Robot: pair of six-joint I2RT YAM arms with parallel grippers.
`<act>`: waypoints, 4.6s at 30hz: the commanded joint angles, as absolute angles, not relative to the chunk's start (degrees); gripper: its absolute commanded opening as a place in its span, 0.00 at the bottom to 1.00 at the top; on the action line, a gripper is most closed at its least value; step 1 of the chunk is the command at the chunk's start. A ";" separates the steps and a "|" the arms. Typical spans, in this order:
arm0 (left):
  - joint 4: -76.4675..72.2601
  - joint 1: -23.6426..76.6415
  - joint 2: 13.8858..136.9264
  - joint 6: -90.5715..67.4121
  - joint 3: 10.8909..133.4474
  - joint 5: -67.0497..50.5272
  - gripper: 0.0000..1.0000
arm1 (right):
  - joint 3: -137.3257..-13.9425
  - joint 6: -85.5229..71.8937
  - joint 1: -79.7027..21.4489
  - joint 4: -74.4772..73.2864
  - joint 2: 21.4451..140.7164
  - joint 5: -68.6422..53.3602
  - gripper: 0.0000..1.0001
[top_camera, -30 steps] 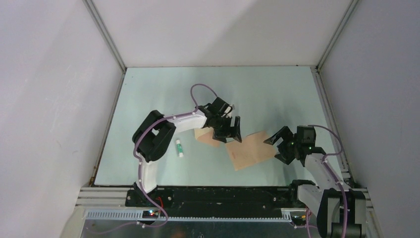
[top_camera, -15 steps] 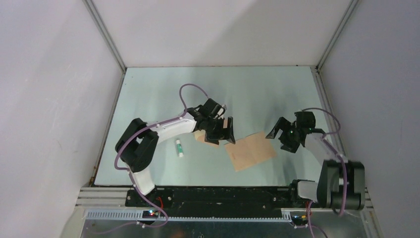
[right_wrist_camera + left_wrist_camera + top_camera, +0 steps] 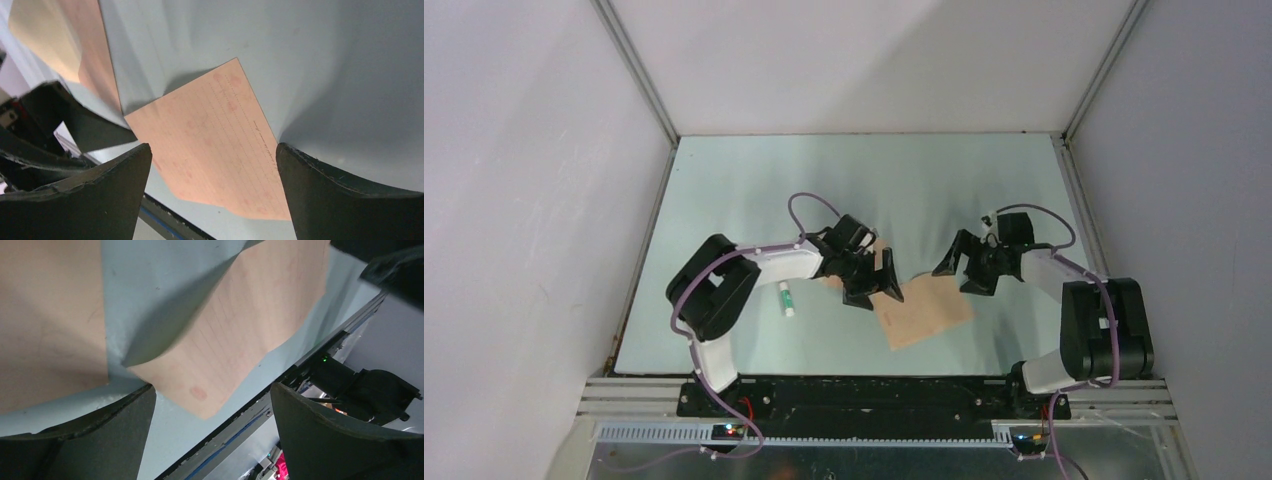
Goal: Place the letter into the envelope and seal it
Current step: Fold the letter at the center of the board.
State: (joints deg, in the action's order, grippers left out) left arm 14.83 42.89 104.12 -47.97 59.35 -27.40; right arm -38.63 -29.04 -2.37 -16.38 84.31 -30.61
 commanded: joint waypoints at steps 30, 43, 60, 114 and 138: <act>13.27 44.65 101.51 -47.92 64.38 -27.08 0.65 | -34.70 -30.38 -3.80 -28.86 64.57 -16.98 0.99; 18.18 44.86 113.44 -46.03 71.61 -26.44 0.67 | -33.39 -26.75 3.51 -25.08 78.65 -20.86 0.99; 20.14 44.31 118.80 -44.21 74.77 -25.92 0.69 | -30.95 -30.96 -6.46 -22.69 75.03 -30.54 0.98; 16.24 45.56 110.25 -44.95 73.73 -29.54 0.72 | -23.25 -36.02 2.75 -28.29 58.09 -17.68 0.99; 23.42 45.66 121.35 -43.33 77.86 -27.69 0.71 | -21.03 -44.34 -4.64 -18.12 56.80 -31.30 0.98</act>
State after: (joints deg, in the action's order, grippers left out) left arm 20.56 45.52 118.78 -45.47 77.49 -32.16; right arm -21.08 -41.47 -2.76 -19.18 59.07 -29.28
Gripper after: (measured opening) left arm 0.711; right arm 0.986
